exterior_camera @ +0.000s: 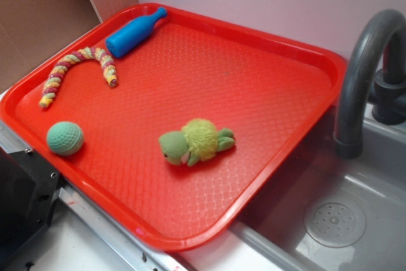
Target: Grab the blue bottle.
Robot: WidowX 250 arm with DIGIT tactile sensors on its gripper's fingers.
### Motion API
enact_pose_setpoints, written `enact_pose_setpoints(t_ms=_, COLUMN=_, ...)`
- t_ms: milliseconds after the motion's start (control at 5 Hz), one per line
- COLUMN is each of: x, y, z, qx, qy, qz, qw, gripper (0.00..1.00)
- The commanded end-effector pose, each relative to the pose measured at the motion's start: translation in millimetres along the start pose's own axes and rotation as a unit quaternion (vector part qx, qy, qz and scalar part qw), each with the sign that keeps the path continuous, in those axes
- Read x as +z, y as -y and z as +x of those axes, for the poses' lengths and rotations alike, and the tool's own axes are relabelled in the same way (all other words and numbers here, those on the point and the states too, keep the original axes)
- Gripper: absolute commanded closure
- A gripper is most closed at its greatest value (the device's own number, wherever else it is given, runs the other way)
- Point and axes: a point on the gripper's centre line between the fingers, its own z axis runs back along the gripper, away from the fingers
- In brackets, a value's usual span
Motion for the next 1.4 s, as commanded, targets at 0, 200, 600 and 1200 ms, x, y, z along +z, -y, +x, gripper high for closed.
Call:
enact_pose_setpoints(t_ms=0, x=0.0, y=0.0, z=0.0, qx=0.000, qy=0.000, qz=0.000, qw=1.000, gripper=0.00)
enact_pose_setpoints(t_ms=200, x=-11.9, y=-24.3, z=15.6, qx=0.050, qy=0.023, qz=0.052, qw=0.997, gripper=0.00)
enact_pose_setpoints(t_ms=600, x=-32.9, y=-51.6, z=31.5, qx=0.049, qy=0.055, qz=0.127, qw=0.989, gripper=0.00)
enact_pose_setpoints(t_ms=1200, x=-88.1, y=-96.9, z=74.1, qx=0.021, qy=0.053, qz=0.099, qw=0.993, gripper=0.00)
